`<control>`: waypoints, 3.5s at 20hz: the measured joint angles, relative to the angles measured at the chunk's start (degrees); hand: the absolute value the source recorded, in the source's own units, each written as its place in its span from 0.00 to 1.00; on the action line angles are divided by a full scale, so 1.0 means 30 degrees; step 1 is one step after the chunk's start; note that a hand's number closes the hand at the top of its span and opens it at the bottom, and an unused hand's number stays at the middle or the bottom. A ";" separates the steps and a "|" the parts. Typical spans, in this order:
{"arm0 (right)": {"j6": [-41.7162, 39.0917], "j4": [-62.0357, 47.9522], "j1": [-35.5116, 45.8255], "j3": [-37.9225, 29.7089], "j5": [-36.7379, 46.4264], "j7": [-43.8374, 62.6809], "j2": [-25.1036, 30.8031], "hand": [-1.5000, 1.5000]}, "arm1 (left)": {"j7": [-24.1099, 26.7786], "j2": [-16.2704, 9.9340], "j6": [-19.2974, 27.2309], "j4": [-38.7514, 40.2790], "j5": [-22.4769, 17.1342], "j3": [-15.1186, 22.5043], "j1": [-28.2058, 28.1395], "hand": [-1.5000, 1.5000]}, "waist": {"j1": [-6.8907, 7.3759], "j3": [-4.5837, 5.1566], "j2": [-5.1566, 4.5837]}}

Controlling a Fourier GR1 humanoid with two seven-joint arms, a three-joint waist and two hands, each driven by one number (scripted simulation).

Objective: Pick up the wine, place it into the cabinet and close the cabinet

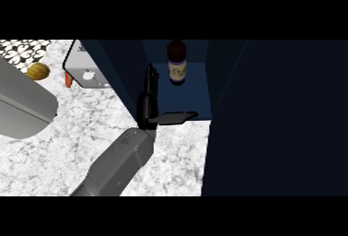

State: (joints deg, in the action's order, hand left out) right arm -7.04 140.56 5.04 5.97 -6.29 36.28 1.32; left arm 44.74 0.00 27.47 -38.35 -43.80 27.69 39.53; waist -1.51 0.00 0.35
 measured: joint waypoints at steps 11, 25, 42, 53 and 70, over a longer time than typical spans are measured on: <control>0.0086 0.0102 -0.0342 -0.0321 0.0176 -0.0360 0.0165 0.00 | -0.1515 -0.0611 0.3925 -0.9569 0.1720 0.3969 -0.5477 0.00 | 0.0530 -0.0004 -0.0032; -0.0445 0.0237 -0.0542 -0.0743 0.0128 -0.0199 0.0511 0.00 | -0.4156 -0.3007 0.7029 -1.9279 0.5083 0.6509 -1.1387 0.00 | 0.0568 -0.0004 -0.0054; -0.2415 0.0167 -0.2000 0.1676 -0.0876 0.0669 0.0434 1.00 | -0.4119 -0.9447 0.2232 -2.5490 0.4206 0.4712 -1.6436 0.00 | 0.0509 0.0005 -0.0060; -0.2309 -0.0210 -0.3811 0.6320 -0.1113 0.2047 -0.0445 1.00 | -0.3159 -1.2089 -0.0734 -2.7154 0.1637 0.0477 -1.9335 0.00 | 0.0603 0.0012 -0.0011; 0.2642 0.0025 -0.2477 1.2680 0.2261 0.1931 0.0348 1.00 | -0.3853 -1.4564 -0.5369 -2.6493 -0.1932 -0.5933 -2.1407 0.00 | 0.0590 0.0049 0.0071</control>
State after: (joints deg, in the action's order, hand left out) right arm 0.89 140.63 -2.39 44.01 0.49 42.08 2.37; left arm 33.18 -43.69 11.36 -117.83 -49.60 9.89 -24.69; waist 0.26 0.14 0.56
